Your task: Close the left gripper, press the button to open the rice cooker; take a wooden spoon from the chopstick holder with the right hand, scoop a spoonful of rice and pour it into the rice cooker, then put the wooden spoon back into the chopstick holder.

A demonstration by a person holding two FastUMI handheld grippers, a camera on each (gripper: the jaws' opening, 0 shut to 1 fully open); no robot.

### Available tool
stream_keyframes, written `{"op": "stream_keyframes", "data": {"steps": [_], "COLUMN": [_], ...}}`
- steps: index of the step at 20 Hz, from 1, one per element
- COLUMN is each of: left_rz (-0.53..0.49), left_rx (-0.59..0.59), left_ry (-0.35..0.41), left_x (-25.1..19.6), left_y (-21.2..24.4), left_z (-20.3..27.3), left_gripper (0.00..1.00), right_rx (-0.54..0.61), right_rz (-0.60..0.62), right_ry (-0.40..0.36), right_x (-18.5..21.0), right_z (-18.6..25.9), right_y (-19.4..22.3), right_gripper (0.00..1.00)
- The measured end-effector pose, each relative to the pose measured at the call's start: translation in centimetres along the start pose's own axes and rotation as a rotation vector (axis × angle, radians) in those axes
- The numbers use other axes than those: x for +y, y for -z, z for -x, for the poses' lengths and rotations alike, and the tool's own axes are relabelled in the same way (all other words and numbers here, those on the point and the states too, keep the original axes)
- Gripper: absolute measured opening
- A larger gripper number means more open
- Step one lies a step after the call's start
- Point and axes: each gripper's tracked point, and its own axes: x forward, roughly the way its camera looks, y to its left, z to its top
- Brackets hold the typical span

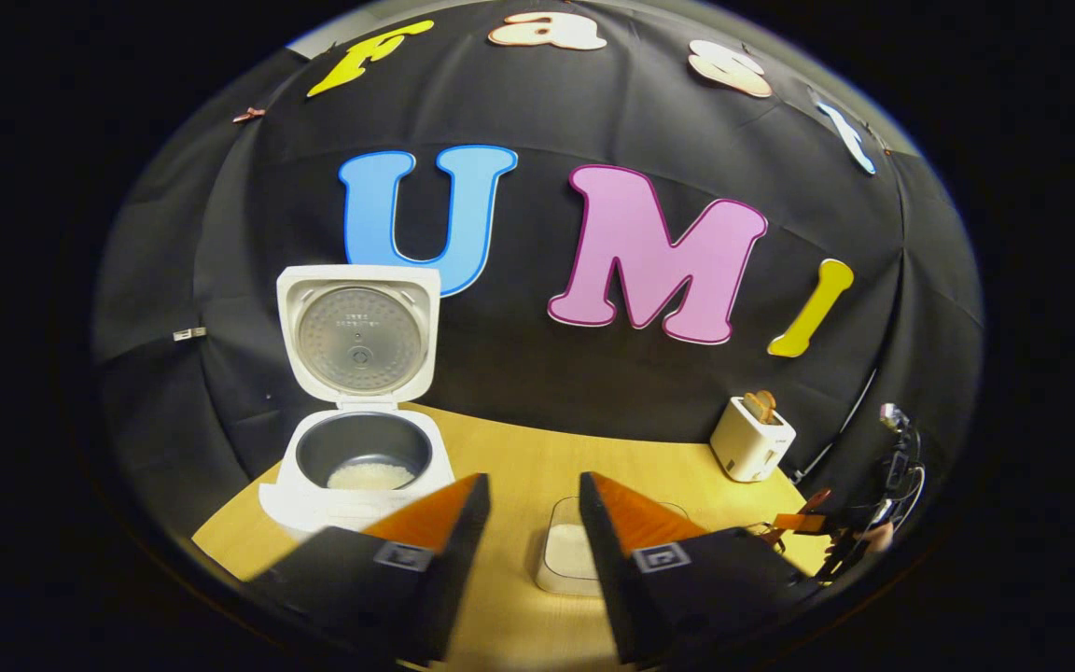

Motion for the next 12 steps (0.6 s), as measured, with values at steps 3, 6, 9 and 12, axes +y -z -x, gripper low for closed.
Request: {"op": "stream_keyframes", "data": {"steps": [3,6,9,12], "left_rz": [-0.026,-0.04,-0.03,-0.013], "left_rx": [0.023,0.049,0.08,0.108], "left_ry": [-0.021,-0.027,-0.037,-0.06], "left_x": [-0.1,-0.4,-0.4,0.1], "left_y": [0.7,1.5,2.6,3.6], "left_z": [0.1,0.0,0.1,0.5], "left_gripper": [0.98,0.96,0.96,0.96], "right_rx": [0.019,0.035,0.025,0.017], "right_rz": [-0.01,-0.018,-0.04,-0.053], "right_ry": [-0.005,-0.011,-0.032,-0.045], "right_x": [0.0,-0.1,0.4,0.6], "right_z": [-1.3,-2.5,-3.4,-4.2], "right_y": [0.3,0.6,0.0,-0.4], "right_gripper": [0.99,0.99,0.99,0.95]}}
